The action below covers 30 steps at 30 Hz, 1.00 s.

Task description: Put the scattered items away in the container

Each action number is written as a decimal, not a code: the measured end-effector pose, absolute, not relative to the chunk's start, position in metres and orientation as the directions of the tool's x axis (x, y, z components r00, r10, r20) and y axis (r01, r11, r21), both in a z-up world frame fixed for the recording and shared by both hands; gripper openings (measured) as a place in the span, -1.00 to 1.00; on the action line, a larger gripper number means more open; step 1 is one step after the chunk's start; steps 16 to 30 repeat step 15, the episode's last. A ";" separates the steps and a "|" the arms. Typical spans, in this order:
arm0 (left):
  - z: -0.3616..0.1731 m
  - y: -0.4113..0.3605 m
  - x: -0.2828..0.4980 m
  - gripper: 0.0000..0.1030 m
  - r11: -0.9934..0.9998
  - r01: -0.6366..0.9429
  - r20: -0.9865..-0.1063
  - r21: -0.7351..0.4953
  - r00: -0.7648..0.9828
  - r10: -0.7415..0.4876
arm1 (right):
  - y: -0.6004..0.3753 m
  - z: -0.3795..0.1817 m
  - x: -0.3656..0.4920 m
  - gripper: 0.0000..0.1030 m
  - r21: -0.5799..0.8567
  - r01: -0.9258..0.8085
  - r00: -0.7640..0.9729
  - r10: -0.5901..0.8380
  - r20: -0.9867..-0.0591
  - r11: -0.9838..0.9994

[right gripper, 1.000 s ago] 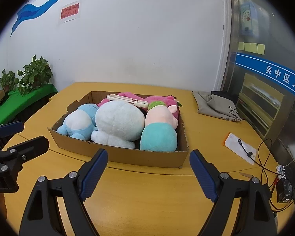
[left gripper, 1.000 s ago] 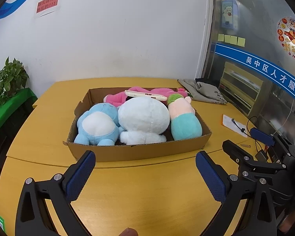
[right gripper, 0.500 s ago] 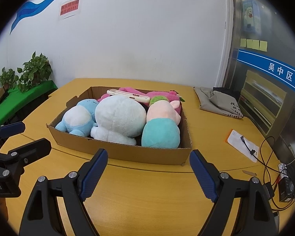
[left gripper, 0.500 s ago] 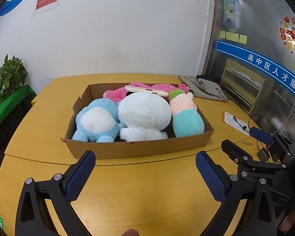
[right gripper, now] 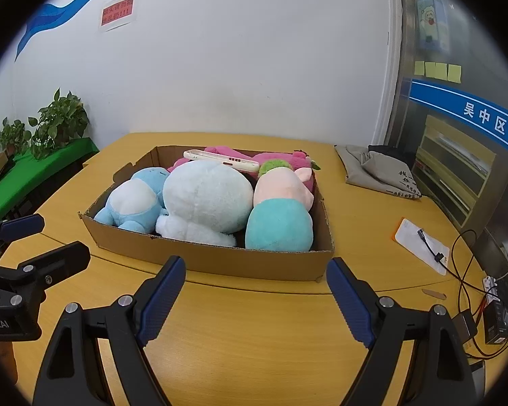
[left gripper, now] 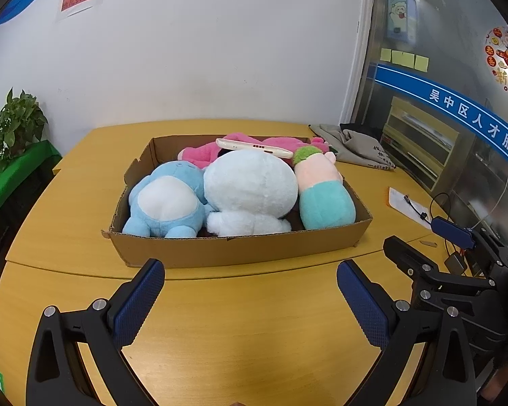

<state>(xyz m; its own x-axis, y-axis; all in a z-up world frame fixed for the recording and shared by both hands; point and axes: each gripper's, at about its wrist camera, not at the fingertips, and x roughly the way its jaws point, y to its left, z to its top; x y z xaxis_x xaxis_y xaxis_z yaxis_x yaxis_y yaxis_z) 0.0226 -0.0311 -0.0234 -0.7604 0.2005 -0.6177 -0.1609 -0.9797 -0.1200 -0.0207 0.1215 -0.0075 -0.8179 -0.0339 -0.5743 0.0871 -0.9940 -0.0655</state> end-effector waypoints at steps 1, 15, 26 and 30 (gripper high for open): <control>-0.024 -0.031 0.022 1.00 -0.980 -0.159 -0.618 -0.120 -0.760 0.199 | 0.121 -0.008 -0.021 0.66 -0.067 0.088 -0.817 -0.034 -0.575 -0.994; -0.031 -0.026 0.017 1.00 -0.977 -0.164 -0.631 -0.138 -0.746 0.215 | 0.125 -0.018 -0.026 0.66 -0.048 0.096 -0.805 -0.049 -0.592 -0.994; -0.031 -0.026 0.017 1.00 -0.977 -0.164 -0.631 -0.138 -0.746 0.215 | 0.125 -0.018 -0.026 0.66 -0.048 0.096 -0.805 -0.049 -0.592 -0.994; -0.031 -0.026 0.017 1.00 -0.977 -0.164 -0.631 -0.138 -0.746 0.215 | 0.125 -0.018 -0.026 0.66 -0.048 0.096 -0.805 -0.049 -0.592 -0.994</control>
